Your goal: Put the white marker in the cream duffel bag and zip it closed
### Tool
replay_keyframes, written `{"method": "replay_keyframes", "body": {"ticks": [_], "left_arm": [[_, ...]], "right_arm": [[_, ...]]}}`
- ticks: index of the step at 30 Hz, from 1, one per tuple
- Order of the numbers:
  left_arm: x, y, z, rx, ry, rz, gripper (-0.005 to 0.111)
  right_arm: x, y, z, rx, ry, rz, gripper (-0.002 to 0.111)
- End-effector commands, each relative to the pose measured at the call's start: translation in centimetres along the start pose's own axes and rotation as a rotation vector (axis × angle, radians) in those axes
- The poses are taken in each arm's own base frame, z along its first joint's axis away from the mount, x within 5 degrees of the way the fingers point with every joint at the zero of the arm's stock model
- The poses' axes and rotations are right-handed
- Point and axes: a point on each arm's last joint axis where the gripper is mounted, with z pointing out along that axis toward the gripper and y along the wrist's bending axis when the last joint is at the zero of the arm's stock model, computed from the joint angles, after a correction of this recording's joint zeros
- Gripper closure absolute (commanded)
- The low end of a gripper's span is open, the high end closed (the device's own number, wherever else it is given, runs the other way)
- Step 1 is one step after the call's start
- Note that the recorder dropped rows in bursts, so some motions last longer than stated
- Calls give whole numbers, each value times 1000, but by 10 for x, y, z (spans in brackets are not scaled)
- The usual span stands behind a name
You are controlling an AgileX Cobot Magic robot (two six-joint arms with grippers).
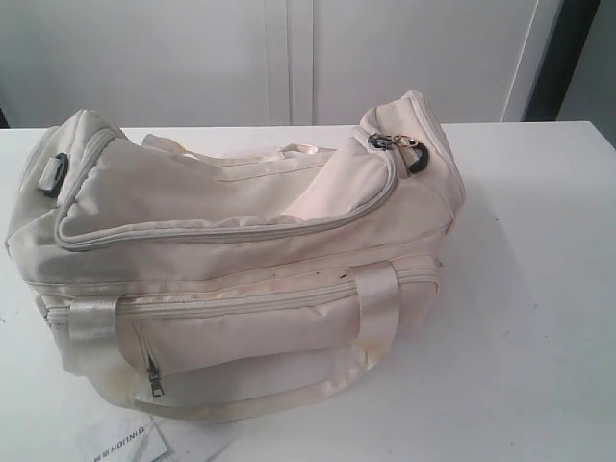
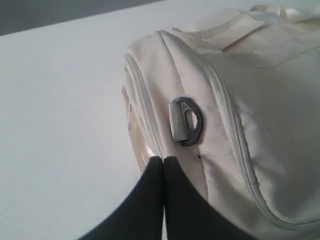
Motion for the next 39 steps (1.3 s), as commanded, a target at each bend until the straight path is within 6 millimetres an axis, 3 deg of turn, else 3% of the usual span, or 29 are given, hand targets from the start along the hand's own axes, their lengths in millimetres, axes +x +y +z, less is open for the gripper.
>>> {"method": "replay_keyframes", "body": {"ticks": [1, 7, 25, 39], "left_arm": [[15, -6, -25, -52, -140, -21, 107], [35, -12, -45, -91, -252, -17, 107], [92, -35, -76, -78, -416, 60, 107], [146, -43, -75, -78, -543, 11, 107]], "right_arm": [[19, 1, -40, 46, -176, -6, 108], [53, 3, -74, 78, -320, 7, 108], [137, 15, -147, 97, -482, -13, 108], [183, 20, -173, 98, -570, -24, 108]]}}
